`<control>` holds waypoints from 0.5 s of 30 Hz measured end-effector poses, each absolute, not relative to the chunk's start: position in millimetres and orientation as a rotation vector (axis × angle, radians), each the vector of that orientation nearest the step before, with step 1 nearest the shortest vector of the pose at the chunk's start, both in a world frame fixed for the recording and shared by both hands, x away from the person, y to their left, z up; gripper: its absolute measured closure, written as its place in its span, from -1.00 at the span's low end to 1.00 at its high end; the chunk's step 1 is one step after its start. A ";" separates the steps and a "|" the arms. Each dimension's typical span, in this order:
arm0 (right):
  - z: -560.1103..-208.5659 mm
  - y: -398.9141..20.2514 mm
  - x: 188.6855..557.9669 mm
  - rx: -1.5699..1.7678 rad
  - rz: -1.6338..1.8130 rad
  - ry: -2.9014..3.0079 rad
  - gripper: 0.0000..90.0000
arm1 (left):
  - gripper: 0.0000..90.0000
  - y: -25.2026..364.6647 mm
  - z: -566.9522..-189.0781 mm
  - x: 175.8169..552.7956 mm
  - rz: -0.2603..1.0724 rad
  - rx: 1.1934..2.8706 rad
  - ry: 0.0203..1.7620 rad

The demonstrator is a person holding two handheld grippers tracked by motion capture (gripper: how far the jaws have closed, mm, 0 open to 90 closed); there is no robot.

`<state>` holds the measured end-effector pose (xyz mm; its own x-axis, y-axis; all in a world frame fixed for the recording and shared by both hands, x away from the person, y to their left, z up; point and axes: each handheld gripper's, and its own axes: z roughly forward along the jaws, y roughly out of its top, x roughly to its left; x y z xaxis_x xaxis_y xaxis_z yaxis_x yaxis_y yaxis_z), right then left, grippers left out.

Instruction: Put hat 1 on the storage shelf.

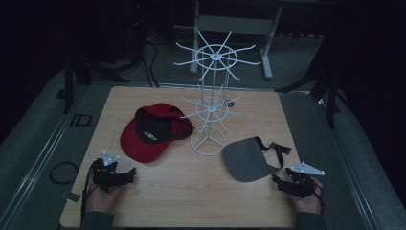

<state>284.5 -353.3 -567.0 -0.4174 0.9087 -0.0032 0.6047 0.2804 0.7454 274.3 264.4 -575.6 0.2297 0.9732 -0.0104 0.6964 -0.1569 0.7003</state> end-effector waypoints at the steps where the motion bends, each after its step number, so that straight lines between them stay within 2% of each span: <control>1: -567.0 -353.3 284.5 1.360 0.948 2.125 -0.29 | -0.78 264.6 -573.5 272.8 0.609 1.930 1.524; 2: -567.0 -353.3 284.5 1.360 0.948 2.124 -0.29 | -0.63 265.2 -572.4 272.1 0.605 1.937 1.521; 8: -566.9 -353.3 284.7 1.360 0.948 2.126 -0.30 | -0.42 270.9 -566.4 269.0 0.548 2.007 1.479; 9: -566.9 -353.2 284.9 1.361 0.947 2.127 -0.30 | -0.16 273.8 -563.7 269.1 0.530 2.025 1.469; 11: -566.9 -353.1 285.1 1.361 0.946 2.127 -0.30 | -0.01 278.2 -560.4 269.9 0.516 2.050 1.467; 15: -566.9 -353.0 285.1 1.361 0.946 2.127 -0.31 | 0.11 288.4 -551.1 273.4 0.492 2.064 1.429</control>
<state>285.1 -353.0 -566.9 -0.4183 0.9083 -0.0026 0.6063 0.2814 0.7438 273.4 288.4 -551.1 0.3598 0.9328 -0.0232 0.7206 -0.2620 0.6420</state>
